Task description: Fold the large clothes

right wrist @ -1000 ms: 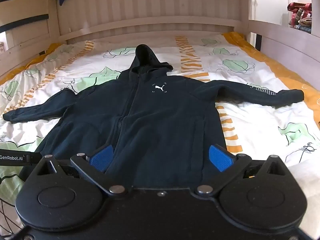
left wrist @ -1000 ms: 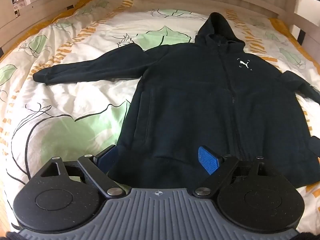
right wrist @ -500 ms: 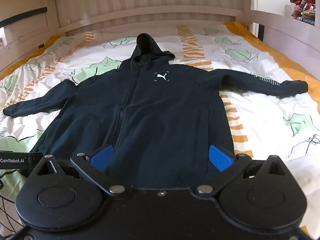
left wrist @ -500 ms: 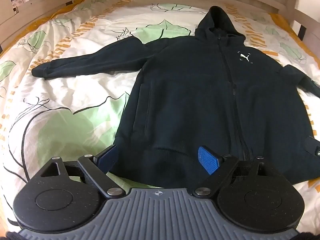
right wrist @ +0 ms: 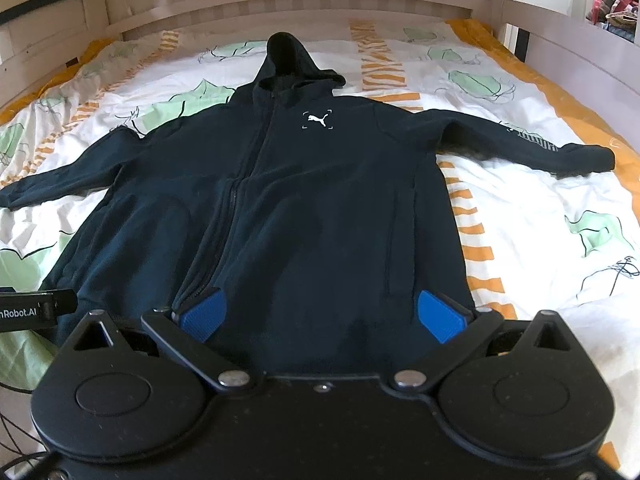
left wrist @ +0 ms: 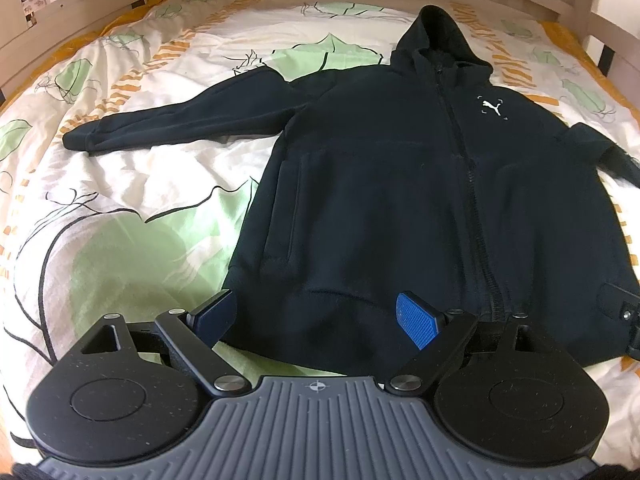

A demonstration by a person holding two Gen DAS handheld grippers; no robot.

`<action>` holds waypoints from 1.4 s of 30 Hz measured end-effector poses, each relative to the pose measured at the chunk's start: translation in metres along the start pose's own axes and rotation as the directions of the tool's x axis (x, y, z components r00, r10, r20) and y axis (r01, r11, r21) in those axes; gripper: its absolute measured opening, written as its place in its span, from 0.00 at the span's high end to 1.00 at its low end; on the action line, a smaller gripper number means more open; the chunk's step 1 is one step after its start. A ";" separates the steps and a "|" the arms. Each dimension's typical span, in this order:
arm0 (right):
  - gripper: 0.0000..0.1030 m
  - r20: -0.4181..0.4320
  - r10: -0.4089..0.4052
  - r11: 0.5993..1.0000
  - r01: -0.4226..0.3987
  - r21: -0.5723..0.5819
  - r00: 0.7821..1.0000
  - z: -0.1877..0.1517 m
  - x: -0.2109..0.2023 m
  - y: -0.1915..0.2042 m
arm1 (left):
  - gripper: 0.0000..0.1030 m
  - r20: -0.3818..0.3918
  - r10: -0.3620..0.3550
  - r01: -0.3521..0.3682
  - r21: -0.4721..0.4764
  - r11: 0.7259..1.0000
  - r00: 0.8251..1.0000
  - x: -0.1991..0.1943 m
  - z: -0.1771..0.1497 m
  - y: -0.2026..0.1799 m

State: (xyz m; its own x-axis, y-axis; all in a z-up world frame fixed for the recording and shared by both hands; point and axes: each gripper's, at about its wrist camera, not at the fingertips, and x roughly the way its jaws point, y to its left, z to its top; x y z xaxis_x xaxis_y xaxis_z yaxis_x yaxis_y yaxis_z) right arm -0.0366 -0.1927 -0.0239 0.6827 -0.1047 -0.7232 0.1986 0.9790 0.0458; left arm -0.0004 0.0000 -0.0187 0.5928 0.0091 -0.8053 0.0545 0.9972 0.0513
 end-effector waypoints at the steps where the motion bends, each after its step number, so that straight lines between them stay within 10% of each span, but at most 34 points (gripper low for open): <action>1: 0.01 -0.003 0.001 1.000 -0.001 0.000 1.000 0.000 0.001 0.001 | 0.15 -0.001 0.001 -0.001 0.000 1.000 1.000 0.000 0.000 0.000; 42: 0.01 -0.087 0.027 1.000 -0.027 0.000 0.996 -0.002 0.021 0.006 | 0.15 -0.044 -0.007 0.007 -0.002 1.000 0.999 0.013 -0.001 -0.004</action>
State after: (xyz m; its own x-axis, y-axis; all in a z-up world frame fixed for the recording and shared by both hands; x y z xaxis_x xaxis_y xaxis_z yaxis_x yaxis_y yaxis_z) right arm -0.0225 -0.1890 -0.0407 0.6242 -0.0629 -0.7787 0.1802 0.9815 0.0651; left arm 0.0057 -0.0038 -0.0299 0.5566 0.0055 -0.8308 0.0571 0.9974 0.0449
